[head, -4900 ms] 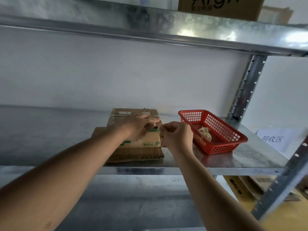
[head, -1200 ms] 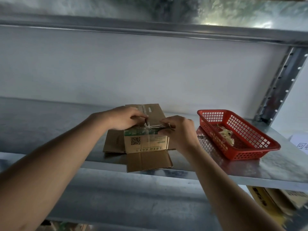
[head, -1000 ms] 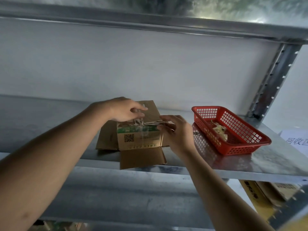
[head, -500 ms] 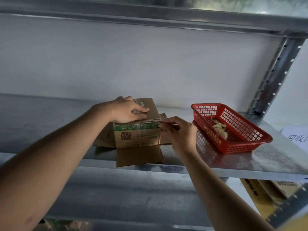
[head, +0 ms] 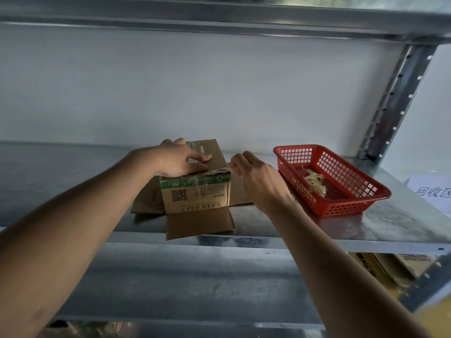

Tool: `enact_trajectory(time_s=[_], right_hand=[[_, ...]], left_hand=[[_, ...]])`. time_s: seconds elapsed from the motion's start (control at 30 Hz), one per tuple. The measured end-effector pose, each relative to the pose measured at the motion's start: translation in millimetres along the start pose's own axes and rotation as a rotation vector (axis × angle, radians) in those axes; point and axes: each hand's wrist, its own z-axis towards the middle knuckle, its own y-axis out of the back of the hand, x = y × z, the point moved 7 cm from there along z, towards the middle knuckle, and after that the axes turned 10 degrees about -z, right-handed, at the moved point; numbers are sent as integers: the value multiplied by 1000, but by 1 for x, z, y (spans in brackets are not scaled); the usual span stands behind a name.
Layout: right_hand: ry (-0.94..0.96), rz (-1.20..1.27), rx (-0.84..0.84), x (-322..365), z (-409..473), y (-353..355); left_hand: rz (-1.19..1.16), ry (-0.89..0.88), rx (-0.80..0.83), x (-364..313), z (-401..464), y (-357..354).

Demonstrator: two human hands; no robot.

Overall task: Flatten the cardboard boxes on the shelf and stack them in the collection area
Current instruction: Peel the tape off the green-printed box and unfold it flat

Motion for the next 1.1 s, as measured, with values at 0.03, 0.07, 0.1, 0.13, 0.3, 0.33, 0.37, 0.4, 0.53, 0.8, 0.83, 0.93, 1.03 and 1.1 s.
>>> enact_trajectory(time_s=[0.03, 0.07, 0.1, 0.13, 0.3, 0.33, 0.37, 0.4, 0.53, 0.8, 0.83, 0.93, 1.03, 1.1], right_hand=[[-13, -5, 3, 1, 0, 2], [-18, 3, 3, 2, 0, 3], [-23, 23, -9, 5, 0, 5], [-20, 53, -35, 8, 1, 9], [-24, 348, -131, 17, 17, 32], [-82, 413, -112, 14, 19, 30], [-158, 486, -77, 10, 20, 26], [-235, 576, -33, 6, 19, 20], [-472, 717, 17, -5, 9, 2], [-488, 397, 90, -4, 5, 4], [-498, 394, 111, -4, 5, 3], [-605, 437, 137, -7, 3, 1], [-639, 452, 145, -5, 4, 2], [-613, 403, 112, -2, 4, 6]], left_hand=[[1, 8, -2, 0, 0, -1], [2, 19, 0, 1, 0, -1], [8, 30, 5, 1, 1, -2], [22, 38, 11, 0, 2, -3], [36, 78, 19, -4, 5, -4], [37, 81, 20, -6, 5, -4], [32, 83, 19, -7, 3, -4], [24, 85, 14, -8, 0, -4], [38, 104, -15, -17, -11, 2], [172, 150, -30, -33, -29, 8], [181, 149, -31, -32, -30, 7], [190, 126, -50, -31, -30, 4], [167, 100, -81, -28, -31, 2], [169, 90, -101, -27, -32, 0]])
